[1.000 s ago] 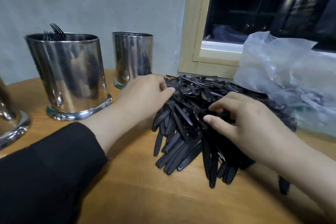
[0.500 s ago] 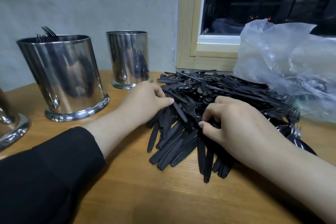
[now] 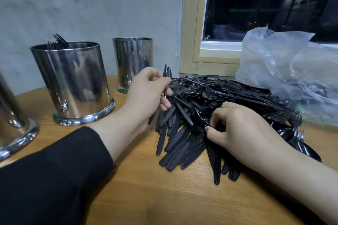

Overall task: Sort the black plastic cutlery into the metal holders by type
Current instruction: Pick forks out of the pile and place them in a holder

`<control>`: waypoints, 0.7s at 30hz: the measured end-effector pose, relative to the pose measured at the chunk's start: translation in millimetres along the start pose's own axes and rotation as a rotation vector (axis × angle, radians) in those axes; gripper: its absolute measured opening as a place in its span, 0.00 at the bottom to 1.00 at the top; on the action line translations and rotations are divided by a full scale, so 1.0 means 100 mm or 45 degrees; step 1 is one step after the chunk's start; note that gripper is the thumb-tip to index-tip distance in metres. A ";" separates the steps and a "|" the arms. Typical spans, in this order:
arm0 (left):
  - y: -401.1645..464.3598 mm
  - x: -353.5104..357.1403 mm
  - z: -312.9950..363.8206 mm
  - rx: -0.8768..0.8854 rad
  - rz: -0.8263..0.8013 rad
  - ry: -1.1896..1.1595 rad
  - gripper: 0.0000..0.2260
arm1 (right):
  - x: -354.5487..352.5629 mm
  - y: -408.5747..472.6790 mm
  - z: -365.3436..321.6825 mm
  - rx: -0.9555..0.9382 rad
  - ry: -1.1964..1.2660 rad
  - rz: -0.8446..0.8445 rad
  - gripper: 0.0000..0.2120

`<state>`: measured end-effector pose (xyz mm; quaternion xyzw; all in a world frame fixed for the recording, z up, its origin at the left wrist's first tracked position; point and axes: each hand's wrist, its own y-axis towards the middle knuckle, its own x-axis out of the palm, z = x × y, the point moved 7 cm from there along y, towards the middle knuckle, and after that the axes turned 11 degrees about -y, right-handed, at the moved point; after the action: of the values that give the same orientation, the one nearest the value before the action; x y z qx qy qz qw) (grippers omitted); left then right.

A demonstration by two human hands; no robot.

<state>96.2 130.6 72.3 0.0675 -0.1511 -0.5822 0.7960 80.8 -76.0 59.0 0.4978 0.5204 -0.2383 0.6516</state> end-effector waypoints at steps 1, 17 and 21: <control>0.00 -0.01 0.00 0.007 -0.001 0.018 0.03 | 0.00 0.00 0.00 0.006 0.016 0.003 0.11; -0.24 0.31 -0.17 -0.261 -0.069 -0.275 0.07 | -0.14 0.02 0.17 0.316 1.136 0.203 0.12; -0.37 0.47 -0.24 -0.335 -0.113 -0.422 0.06 | -0.09 0.01 0.15 0.352 1.231 0.163 0.12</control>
<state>83.7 73.4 46.5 -0.1271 -0.1996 -0.6346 0.7357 85.6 -91.1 66.9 0.6637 0.6946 -0.0067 0.2776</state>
